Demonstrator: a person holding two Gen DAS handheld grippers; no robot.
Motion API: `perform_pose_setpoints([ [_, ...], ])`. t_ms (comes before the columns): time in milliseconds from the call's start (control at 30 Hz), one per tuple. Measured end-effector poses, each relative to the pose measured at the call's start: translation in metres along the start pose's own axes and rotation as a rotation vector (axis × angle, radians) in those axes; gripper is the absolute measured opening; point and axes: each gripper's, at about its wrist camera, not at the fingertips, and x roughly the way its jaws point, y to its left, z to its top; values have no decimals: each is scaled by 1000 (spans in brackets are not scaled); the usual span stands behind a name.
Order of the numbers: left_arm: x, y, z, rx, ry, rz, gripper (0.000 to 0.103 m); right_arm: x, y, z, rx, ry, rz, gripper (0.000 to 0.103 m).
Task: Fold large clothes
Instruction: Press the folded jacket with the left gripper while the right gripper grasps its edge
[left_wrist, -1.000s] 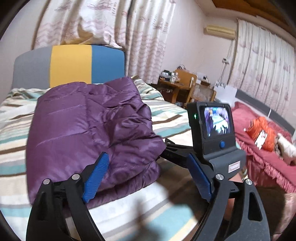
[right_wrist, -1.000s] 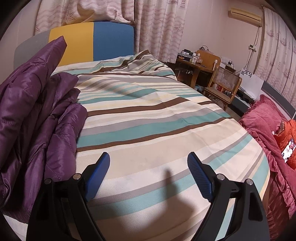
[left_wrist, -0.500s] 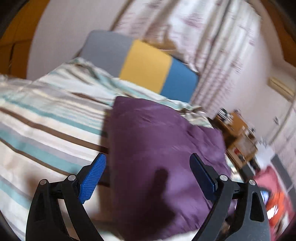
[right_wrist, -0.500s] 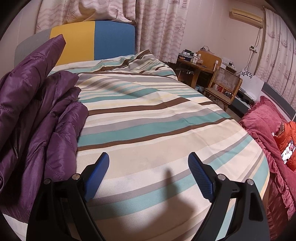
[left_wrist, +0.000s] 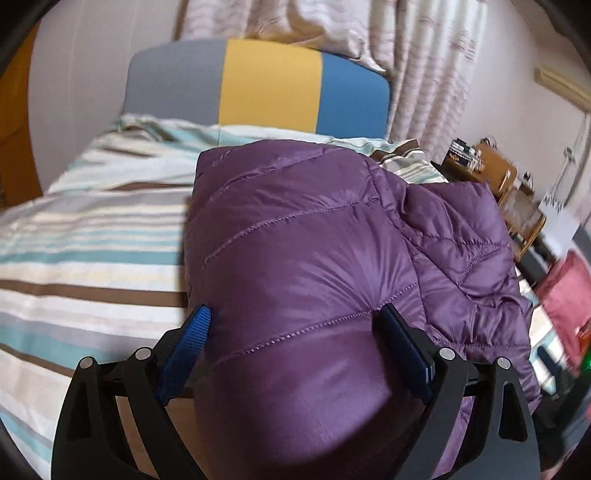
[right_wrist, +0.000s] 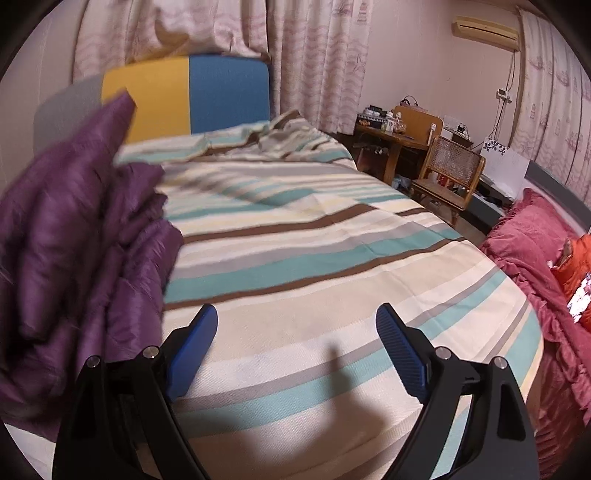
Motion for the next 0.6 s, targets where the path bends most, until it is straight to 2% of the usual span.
perform_pose_setpoints([
  [100,-1,5,3,-8,15,-18,91,-13,-12,5,70,-18,57,87],
  [233,-9,21,14,-82,19,-49,91,-40,-12,28,150,-57,188,87],
  [333,-24,41,25,-189,-64,18,91,-65,16,58,102,-133,284,87],
  [433,-27,55,38,-257,-99,89,91,-76,54,90,59,-167,395,87],
  [567,-27,69,57,-338,-101,184,91,-60,109,128,30,-106,483,87],
  [600,-27,70,60,-349,-101,186,91,-53,118,133,29,-84,494,86],
])
